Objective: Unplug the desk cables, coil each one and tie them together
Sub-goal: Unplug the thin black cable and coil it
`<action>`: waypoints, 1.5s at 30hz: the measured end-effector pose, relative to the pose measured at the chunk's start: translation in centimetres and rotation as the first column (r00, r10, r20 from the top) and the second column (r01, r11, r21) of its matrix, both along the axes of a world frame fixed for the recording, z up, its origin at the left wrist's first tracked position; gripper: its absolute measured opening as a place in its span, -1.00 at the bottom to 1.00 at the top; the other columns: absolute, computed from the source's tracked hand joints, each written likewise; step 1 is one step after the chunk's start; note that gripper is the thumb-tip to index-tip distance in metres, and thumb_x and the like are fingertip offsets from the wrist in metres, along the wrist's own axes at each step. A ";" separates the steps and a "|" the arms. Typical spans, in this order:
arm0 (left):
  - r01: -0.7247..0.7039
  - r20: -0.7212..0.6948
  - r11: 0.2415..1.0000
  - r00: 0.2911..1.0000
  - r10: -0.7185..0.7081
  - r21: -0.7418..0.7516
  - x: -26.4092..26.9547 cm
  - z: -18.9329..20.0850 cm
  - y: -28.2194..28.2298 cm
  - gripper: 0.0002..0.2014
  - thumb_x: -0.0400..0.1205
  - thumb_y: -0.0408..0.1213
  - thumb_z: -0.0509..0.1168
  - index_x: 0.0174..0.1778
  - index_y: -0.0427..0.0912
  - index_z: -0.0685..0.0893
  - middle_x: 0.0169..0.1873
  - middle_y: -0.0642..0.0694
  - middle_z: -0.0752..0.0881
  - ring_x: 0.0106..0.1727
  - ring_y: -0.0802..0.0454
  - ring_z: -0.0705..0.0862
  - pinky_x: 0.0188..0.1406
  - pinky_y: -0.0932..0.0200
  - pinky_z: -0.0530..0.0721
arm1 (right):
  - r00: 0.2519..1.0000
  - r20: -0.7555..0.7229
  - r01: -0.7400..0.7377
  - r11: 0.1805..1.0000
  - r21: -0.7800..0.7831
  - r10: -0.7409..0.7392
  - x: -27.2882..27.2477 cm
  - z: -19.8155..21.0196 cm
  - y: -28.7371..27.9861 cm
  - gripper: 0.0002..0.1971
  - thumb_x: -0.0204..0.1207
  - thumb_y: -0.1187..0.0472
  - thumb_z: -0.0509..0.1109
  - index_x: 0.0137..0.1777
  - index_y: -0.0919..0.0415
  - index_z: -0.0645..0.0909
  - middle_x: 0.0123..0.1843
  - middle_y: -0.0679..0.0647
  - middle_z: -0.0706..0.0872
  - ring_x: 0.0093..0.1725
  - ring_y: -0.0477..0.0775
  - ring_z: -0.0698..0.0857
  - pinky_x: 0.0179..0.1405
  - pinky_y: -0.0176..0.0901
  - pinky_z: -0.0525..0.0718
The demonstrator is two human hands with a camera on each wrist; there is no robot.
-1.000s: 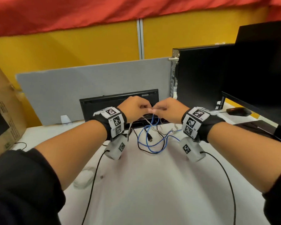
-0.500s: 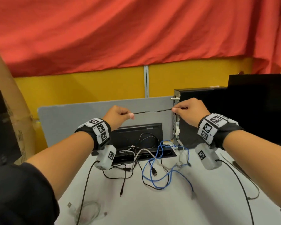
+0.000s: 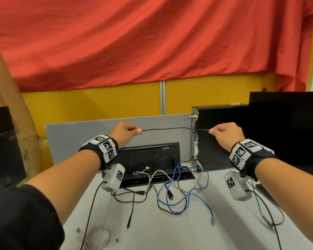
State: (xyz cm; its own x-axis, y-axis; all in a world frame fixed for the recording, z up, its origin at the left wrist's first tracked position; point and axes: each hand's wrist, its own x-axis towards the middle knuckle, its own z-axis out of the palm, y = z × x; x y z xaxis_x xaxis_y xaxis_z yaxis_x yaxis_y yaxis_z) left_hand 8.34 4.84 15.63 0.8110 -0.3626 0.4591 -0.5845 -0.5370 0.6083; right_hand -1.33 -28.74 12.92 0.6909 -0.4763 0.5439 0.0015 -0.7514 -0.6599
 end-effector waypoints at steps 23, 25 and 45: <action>0.125 -0.017 0.990 0.992 -0.124 0.059 -1.7 -1.2 -2.5 -0.75 0.69 -0.12 0.30 -0.24 -0.11 0.78 -0.68 0.10 0.31 -0.70 0.21 0.24 -0.65 0.42 0.24 | 0.972 -0.124 -0.224 0.941 -0.253 0.198 -0.3 1.7 10.1 -0.76 0.64 0.08 0.32 0.01 0.14 0.80 -0.23 0.04 0.77 -0.23 -0.01 0.69 -0.19 -0.18 0.67; 0.072 -0.012 0.994 0.997 -0.071 0.085 -1.1 -1.5 -1.4 -0.74 0.70 -0.13 0.28 -0.20 -0.14 0.79 -0.65 0.06 0.32 -0.66 0.20 0.25 -0.60 0.38 0.27 | 0.987 -0.100 -0.145 0.963 -0.229 0.125 -0.3 1.5 8.5 -0.77 0.63 0.07 0.32 0.02 0.11 0.80 -0.15 0.07 0.81 -0.17 0.03 0.74 -0.09 -0.10 0.75; 0.037 -0.014 0.999 0.999 -0.037 0.022 0.1 -2.3 -2.0 -0.73 0.67 -0.11 0.32 -0.37 0.05 0.74 -0.74 0.12 0.40 -0.67 0.21 0.29 -0.44 0.22 0.36 | 0.944 -0.330 -0.099 0.955 -0.280 0.002 -0.6 -0.5 8.4 -0.72 0.59 0.30 0.20 0.23 0.24 0.63 0.11 0.21 0.71 0.06 0.20 0.69 0.13 0.06 0.70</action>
